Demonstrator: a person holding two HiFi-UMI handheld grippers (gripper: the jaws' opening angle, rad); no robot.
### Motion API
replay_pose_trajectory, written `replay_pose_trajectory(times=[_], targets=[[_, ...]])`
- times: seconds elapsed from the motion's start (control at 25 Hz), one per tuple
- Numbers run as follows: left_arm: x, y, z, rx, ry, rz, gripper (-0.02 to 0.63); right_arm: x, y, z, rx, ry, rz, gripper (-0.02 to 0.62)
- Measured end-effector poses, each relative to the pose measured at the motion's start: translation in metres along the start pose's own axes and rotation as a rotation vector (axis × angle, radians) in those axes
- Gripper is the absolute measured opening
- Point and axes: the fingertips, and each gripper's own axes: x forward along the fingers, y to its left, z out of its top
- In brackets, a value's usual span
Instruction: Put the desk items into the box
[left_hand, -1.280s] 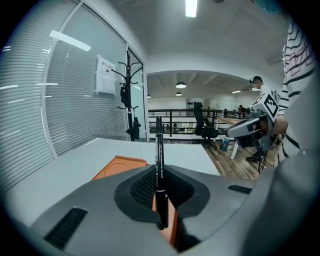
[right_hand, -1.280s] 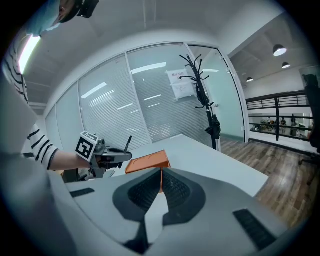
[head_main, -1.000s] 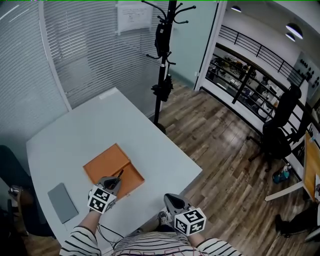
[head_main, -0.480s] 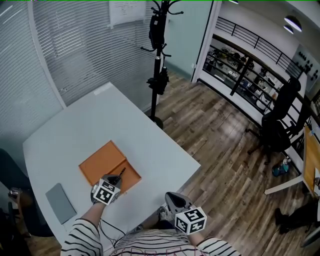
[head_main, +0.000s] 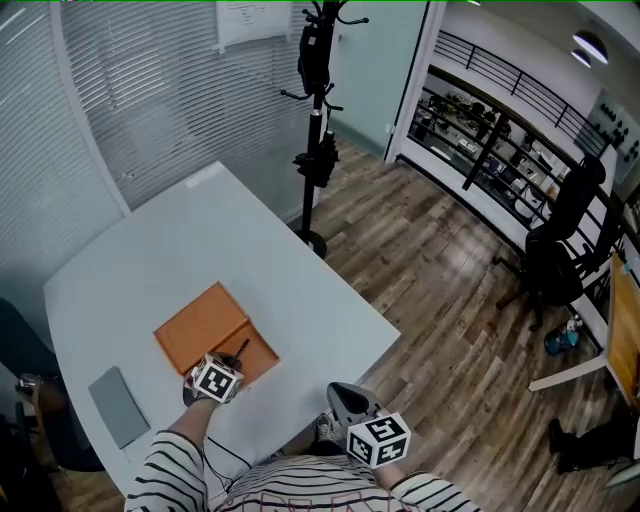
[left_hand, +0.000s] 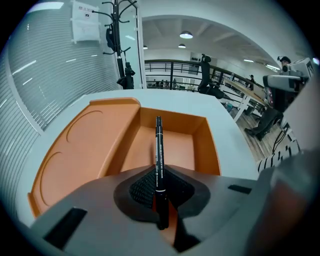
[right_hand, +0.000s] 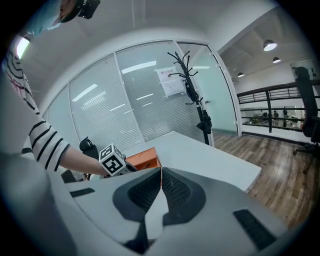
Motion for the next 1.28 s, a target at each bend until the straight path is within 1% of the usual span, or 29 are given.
replay_pose_trajectory(times=[0.12, 0.32, 0.52, 0.8, 0.96, 1.2, 1.28], targets=[[0.007, 0.005, 0.001, 0.001, 0.008, 0.014, 0.040, 0.006, -0.005, 0.003, -0.003, 0.000, 0.007, 0.026], [0.013, 0.008, -0.002, -0.025, 0.040, 0.024, 0.040, 0.012, -0.013, 0.010, -0.011, 0.004, 0.026, 0.026], [0.013, 0.009, -0.004, -0.052, 0.053, 0.026, 0.041, 0.023, -0.018, 0.014, -0.033, 0.015, 0.061, 0.027], [0.017, 0.007, -0.006, -0.098, 0.037, 0.021, 0.041, 0.029, -0.025, 0.023, -0.070, 0.031, 0.117, 0.028], [0.012, 0.009, -0.007, -0.105, 0.063, 0.039, 0.041, 0.030, -0.031, 0.028, -0.082, 0.039, 0.132, 0.027], [0.009, 0.007, -0.005, -0.126, 0.066, 0.042, 0.041, 0.028, -0.042, 0.030, -0.098, 0.046, 0.151, 0.026], [0.011, 0.011, -0.007, -0.137, 0.070, 0.056, 0.063, 0.028, -0.044, 0.029, -0.103, 0.052, 0.159, 0.026]])
